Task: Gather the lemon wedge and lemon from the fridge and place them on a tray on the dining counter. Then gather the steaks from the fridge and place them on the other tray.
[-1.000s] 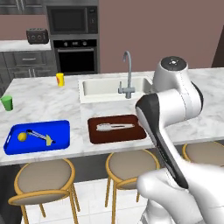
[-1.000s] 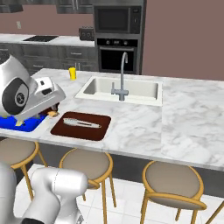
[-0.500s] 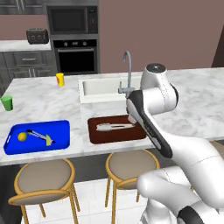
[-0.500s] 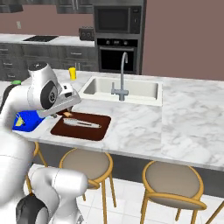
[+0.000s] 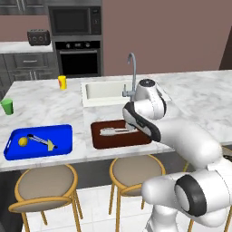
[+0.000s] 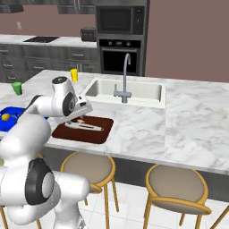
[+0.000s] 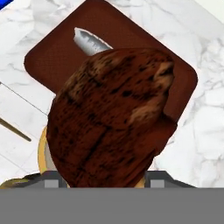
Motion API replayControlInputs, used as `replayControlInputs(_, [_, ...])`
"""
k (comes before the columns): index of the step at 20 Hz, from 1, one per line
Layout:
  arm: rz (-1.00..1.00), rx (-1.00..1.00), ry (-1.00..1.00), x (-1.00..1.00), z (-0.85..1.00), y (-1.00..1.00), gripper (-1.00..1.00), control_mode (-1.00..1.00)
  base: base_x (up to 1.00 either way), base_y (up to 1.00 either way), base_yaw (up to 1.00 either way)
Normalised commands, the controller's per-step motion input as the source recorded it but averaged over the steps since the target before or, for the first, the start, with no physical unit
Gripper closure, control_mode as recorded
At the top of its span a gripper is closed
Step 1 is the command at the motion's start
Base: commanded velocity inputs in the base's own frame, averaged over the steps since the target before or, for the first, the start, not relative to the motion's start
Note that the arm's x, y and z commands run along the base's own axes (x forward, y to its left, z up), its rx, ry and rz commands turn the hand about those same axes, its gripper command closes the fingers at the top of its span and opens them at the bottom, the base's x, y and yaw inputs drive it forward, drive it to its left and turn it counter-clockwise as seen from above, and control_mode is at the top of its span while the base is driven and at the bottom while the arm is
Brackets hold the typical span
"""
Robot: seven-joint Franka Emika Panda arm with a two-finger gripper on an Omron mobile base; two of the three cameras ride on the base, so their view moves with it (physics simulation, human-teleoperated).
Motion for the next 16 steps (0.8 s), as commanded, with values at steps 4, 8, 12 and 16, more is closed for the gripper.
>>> replayControlInputs(4, [0.0, 0.0, 0.03, 0.78, -0.59, -0.01, 1.0, -1.0, 0.0, 0.0, 0.0])
replayControlInputs(8, [0.0, 0.01, 0.01, 0.61, -0.5, -0.03, 1.0, -1.0, 0.0, 0.0, 0.0])
replayControlInputs(12, [0.0, 0.0, 0.02, 0.48, -0.47, -0.09, 1.0, -1.0, 0.0, 0.0, 0.0])
replayControlInputs(16, [0.0, 0.01, 0.01, 0.37, -0.46, -0.11, 1.0, -1.0, 0.0, 0.0, 0.0])
